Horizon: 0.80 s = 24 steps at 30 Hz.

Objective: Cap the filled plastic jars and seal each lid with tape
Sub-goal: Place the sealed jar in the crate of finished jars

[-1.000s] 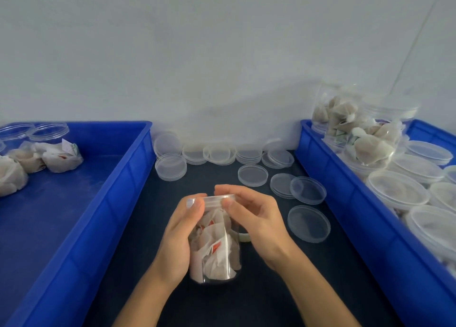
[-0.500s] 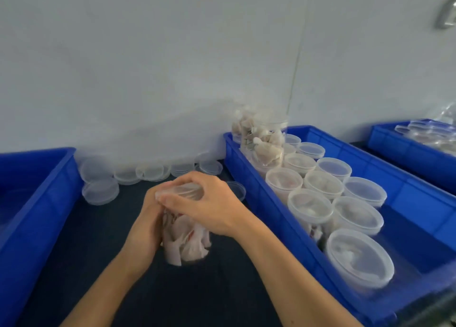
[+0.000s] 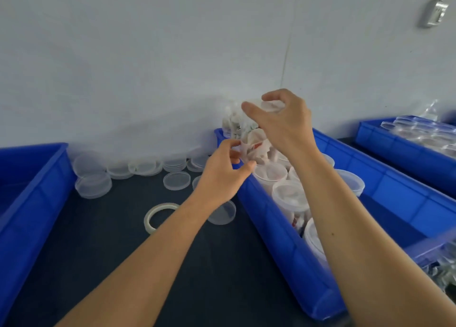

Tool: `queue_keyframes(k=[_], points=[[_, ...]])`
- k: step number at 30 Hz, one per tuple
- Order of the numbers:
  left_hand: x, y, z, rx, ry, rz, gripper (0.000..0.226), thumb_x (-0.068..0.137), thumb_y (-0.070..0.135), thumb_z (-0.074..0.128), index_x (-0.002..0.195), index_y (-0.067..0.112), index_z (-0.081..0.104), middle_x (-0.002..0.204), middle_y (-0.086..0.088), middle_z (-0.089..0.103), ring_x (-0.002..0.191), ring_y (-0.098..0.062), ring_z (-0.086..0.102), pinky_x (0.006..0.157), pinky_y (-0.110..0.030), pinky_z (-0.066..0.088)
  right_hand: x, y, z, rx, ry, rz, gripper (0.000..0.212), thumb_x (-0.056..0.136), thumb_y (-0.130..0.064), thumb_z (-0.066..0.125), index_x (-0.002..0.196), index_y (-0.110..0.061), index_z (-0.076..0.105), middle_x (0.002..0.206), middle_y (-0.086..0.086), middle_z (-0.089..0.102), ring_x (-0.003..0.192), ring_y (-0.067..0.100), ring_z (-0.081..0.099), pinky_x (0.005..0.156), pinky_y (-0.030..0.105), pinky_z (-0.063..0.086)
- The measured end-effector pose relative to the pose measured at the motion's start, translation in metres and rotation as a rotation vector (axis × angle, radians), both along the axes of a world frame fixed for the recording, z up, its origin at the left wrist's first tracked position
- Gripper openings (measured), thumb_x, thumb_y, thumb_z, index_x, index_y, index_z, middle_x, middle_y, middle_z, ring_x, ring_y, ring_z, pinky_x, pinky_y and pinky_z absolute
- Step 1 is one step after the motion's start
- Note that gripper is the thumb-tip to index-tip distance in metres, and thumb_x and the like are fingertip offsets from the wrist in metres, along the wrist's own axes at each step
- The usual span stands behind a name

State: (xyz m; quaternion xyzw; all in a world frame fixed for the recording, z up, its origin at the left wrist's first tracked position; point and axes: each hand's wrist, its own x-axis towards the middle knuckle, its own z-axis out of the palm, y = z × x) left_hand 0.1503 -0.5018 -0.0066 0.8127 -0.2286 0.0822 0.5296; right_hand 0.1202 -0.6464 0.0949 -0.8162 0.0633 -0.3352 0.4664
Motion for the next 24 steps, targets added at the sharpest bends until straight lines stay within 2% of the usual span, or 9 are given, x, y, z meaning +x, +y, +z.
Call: queue_keyframes(k=[2, 4, 8, 11, 15, 18, 20, 22, 24], points=[[0.003, -0.015, -0.004, 0.046, 0.013, -0.006, 0.04, 0.099, 0.037, 0.072, 0.132, 0.038, 0.05, 0.109, 0.026, 0.06, 0.104, 0.015, 0.058, 0.079, -0.007, 0.043, 0.003, -0.011, -0.013, 0.004, 0.038, -0.055, 0.053, 0.081, -0.062, 0.079, 0.121, -0.031, 0.065, 0.123, -0.012, 0.057, 0.117, 0.013, 0.057, 0.091, 0.033, 0.052], [0.007, -0.023, -0.012, 0.111, 0.049, -0.026, 0.04, 0.102, 0.033, 0.066, 0.14, 0.031, 0.052, 0.12, 0.021, 0.065, 0.114, 0.004, 0.061, 0.085, -0.014, 0.045, 0.005, -0.022, -0.027, -0.002, 0.076, -0.083, 0.054, 0.081, -0.061, 0.078, 0.123, -0.031, 0.063, 0.127, -0.009, 0.058, 0.117, 0.016, 0.058, 0.093, 0.038, 0.053], [0.009, -0.029, -0.024, 0.232, 0.065, -0.064, 0.053, 0.105, 0.026, 0.063, 0.155, 0.025, 0.044, 0.143, 0.009, 0.063, 0.114, -0.004, 0.057, 0.078, -0.009, 0.036, 0.01, -0.03, -0.052, -0.024, 0.034, -0.074, 0.053, 0.081, -0.062, 0.077, 0.123, -0.034, 0.06, 0.124, -0.01, 0.056, 0.109, 0.006, 0.055, 0.083, 0.025, 0.048], [0.007, -0.031, -0.026, 0.288, 0.022, -0.064, 0.061, 0.107, 0.025, 0.059, 0.163, 0.022, 0.036, 0.149, 0.004, 0.06, 0.121, -0.018, 0.063, 0.095, -0.025, 0.048, 0.015, -0.028, -0.061, -0.07, 0.011, -0.089, 0.053, 0.084, -0.061, 0.073, 0.127, -0.034, 0.057, 0.128, -0.009, 0.051, 0.098, -0.008, 0.048, 0.073, 0.012, 0.032], [0.005, -0.031, -0.029, 0.338, 0.01, -0.103, 0.067, 0.106, 0.023, 0.056, 0.167, 0.024, 0.028, 0.136, -0.004, 0.062, 0.131, -0.035, 0.055, 0.111, -0.053, 0.048, 0.016, -0.027, -0.068, -0.166, 0.015, -0.137, 0.057, 0.087, -0.066, 0.066, 0.131, -0.032, 0.053, 0.138, -0.004, 0.049, 0.114, 0.006, 0.052, 0.088, 0.025, 0.041], [0.0, -0.018, -0.033, 0.316, 0.024, -0.085, 0.074, 0.105, 0.025, 0.054, 0.17, 0.023, 0.019, 0.138, -0.008, 0.058, 0.142, -0.03, 0.043, 0.116, -0.05, 0.043, 0.011, -0.026, -0.066, -0.413, -0.039, -0.337, 0.06, 0.094, -0.065, 0.056, 0.138, -0.024, 0.056, 0.153, 0.008, 0.042, 0.139, 0.033, 0.043, 0.115, 0.051, 0.036], [0.0, 0.007, -0.038, 0.249, 0.03, 0.013, 0.074, 0.103, 0.028, 0.055, 0.169, 0.025, 0.021, 0.149, -0.003, 0.056, 0.144, -0.02, 0.044, 0.118, -0.043, 0.042, 0.006, -0.013, -0.062, -0.538, -0.19, -0.425, 0.054, 0.099, -0.054, 0.053, 0.139, -0.017, 0.057, 0.156, 0.016, 0.042, 0.147, 0.039, 0.037, 0.122, 0.058, 0.028], [0.001, 0.042, -0.043, 0.144, 0.081, 0.144, 0.068, 0.102, 0.032, 0.056, 0.166, 0.03, 0.031, 0.153, 0.004, 0.055, 0.141, -0.012, 0.049, 0.112, -0.035, 0.043, 0.002, 0.012, -0.064, -0.621, -0.347, -0.398, 0.044, 0.101, -0.039, 0.053, 0.137, -0.014, 0.058, 0.153, 0.018, 0.046, 0.149, 0.04, 0.037, 0.125, 0.055, 0.025], [0.0, 0.083, -0.051, 0.031, 0.176, 0.287, 0.059, 0.102, 0.032, 0.058, 0.16, 0.031, 0.043, 0.139, 0.008, 0.064, 0.122, -0.005, 0.06, 0.096, -0.028, 0.045, 0.0, 0.051, -0.074, -0.719, -0.421, -0.248, 0.03, 0.101, -0.029, 0.053, 0.124, -0.013, 0.063, 0.137, 0.014, 0.058, 0.131, 0.037, 0.051, 0.112, 0.052, 0.039]])
